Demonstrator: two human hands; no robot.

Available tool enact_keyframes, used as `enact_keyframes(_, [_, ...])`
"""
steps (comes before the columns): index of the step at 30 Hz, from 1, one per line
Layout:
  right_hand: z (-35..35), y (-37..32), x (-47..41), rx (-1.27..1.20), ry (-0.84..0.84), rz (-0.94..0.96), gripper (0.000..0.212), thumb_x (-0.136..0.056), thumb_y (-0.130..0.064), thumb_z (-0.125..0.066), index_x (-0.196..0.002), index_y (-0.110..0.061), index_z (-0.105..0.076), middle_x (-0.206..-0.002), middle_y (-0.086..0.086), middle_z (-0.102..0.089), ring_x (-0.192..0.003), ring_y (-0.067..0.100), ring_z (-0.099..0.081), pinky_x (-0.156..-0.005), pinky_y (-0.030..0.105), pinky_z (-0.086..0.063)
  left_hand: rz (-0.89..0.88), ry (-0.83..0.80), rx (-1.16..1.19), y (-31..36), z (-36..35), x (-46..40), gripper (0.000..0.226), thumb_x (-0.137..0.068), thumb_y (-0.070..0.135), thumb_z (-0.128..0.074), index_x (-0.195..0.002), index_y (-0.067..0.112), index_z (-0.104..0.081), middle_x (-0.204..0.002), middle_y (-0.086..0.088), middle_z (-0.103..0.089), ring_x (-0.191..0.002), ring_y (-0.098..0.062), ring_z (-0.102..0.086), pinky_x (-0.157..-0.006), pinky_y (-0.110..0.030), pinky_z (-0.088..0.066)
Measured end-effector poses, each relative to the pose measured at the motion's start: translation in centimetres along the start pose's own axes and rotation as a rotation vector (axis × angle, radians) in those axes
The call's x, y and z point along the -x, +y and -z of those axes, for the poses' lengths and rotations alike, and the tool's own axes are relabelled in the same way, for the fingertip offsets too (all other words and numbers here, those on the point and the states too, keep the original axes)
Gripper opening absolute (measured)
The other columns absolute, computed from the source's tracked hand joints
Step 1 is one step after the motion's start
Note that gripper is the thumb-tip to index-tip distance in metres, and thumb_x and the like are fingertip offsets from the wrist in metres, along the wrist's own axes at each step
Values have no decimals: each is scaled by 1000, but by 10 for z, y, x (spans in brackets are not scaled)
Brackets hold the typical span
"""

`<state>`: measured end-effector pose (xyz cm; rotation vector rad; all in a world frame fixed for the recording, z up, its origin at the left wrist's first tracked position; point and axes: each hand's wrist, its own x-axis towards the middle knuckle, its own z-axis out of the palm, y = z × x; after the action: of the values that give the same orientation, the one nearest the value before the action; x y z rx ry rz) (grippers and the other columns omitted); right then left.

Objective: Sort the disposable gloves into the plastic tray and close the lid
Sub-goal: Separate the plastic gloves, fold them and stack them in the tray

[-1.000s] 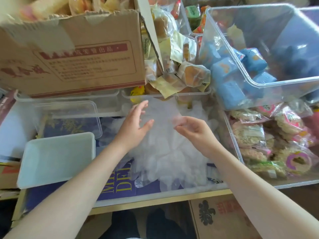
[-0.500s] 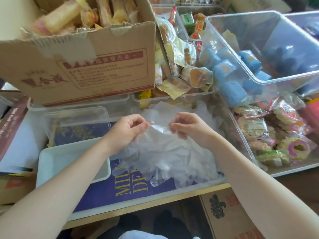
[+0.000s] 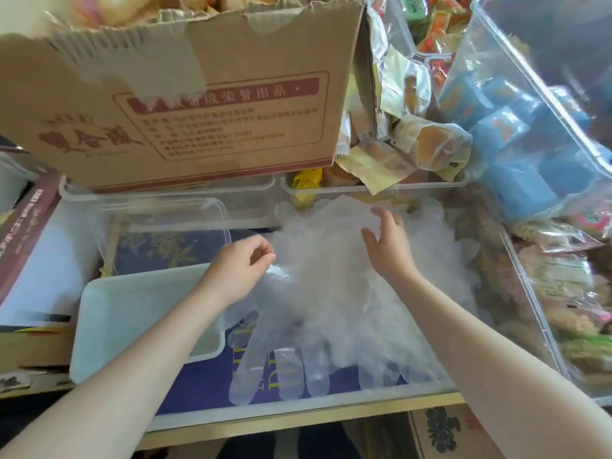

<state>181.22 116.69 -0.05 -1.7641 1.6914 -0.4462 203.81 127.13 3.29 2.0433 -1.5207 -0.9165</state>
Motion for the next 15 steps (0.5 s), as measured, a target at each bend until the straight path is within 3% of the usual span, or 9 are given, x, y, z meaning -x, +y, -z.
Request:
enact_keyframes(4, [-2, 2, -21, 194, 109, 60, 38, -95, -18, -49, -131, -7, -43, -135, 16, -44, -120, 37, -40, -95, 42, -36, 25, 47, 20, -3, -2, -16, 10, -90, 15, -54, -83, 20, -58, -77, 6, -64, -72, -13, -55, -66, -19, -38])
enact_keyframes(8, [-14, 7, -24, 323, 102, 51, 33, -94, -24, -51, -121, -5, -47, -122, 12, -57, -117, 33, -40, -91, 40, -31, 52, 68, 47, 0, -5, -22, 10, -92, 12, -50, -89, 18, -57, -78, 7, -64, -77, -16, -59, -72, -28, -42])
enact_keyframes(12, [-26, 8, -22, 278, 94, 6, 45, -93, -27, -53, -131, -6, -41, -116, 14, -59, -113, 34, -45, -91, 41, -35, 47, 119, 76, 0, -8, -21, 12, -93, 12, -48, -89, 21, -55, -73, 8, -59, -67, -14, -55, -64, -23, -41])
enact_keyframes(15, [-31, 5, -26, 227, 119, -93, 54, -92, -32, -56, -136, -8, -36, -127, 14, -53, -121, 32, -41, -95, 40, -34, 32, 140, 71, -1, -7, -18, 14, -95, 14, -45, -91, 20, -56, -67, -1, -56, -57, -13, -46, -50, -16, -32])
